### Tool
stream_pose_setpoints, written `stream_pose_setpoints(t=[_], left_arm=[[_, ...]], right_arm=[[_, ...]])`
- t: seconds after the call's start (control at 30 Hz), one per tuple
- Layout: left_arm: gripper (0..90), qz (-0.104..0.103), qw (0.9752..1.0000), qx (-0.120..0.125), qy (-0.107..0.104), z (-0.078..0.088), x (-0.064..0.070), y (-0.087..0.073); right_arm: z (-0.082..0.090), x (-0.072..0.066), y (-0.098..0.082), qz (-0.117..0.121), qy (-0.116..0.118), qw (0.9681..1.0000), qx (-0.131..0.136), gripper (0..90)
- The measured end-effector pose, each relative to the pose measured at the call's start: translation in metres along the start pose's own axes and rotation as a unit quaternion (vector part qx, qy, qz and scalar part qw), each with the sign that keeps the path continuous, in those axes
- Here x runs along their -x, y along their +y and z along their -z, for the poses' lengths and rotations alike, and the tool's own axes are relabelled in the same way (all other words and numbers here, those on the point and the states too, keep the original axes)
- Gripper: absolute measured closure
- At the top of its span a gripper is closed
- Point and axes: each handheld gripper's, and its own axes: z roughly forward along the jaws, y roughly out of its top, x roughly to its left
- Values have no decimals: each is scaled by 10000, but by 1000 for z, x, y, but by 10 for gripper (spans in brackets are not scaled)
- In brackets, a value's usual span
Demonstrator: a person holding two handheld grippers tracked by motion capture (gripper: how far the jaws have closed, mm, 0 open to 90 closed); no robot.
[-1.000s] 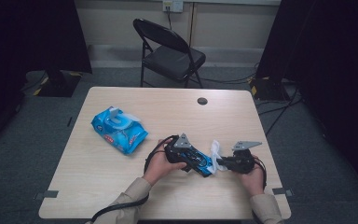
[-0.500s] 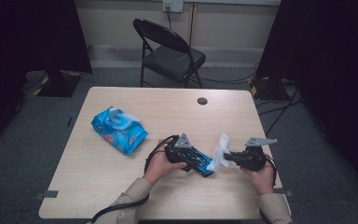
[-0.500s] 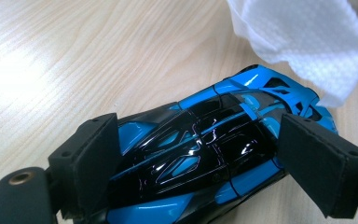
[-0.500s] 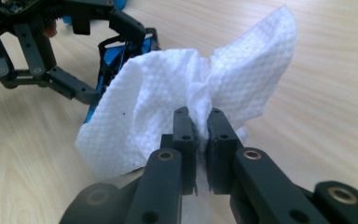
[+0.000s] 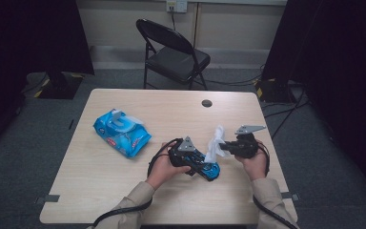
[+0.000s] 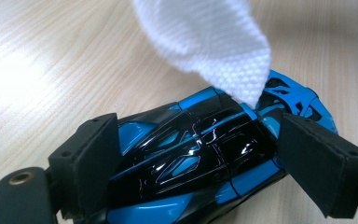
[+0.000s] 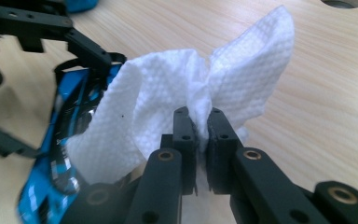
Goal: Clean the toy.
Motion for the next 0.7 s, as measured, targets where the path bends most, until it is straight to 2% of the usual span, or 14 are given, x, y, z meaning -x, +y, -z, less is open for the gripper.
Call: stream_pose_setpoints(t=[0.1, 0.27, 0.43, 0.7], left_arm=[[134, 5, 10000, 22, 0, 0, 0, 0], [135, 36, 10000, 52, -6, 0, 0, -1], [135, 19, 10000, 45, -9, 0, 0, -1], [134, 10, 10000, 47, -17, 0, -1, -1]], right_arm=[[-15, -2, 5, -59, 15, 10000, -56, 846], [-46, -16, 13, 39, 103, 9997, -222, 843], [-70, -23, 15, 35, 180, 9992, -366, 839], [-83, -28, 21, 114, 262, 9987, -419, 842]])
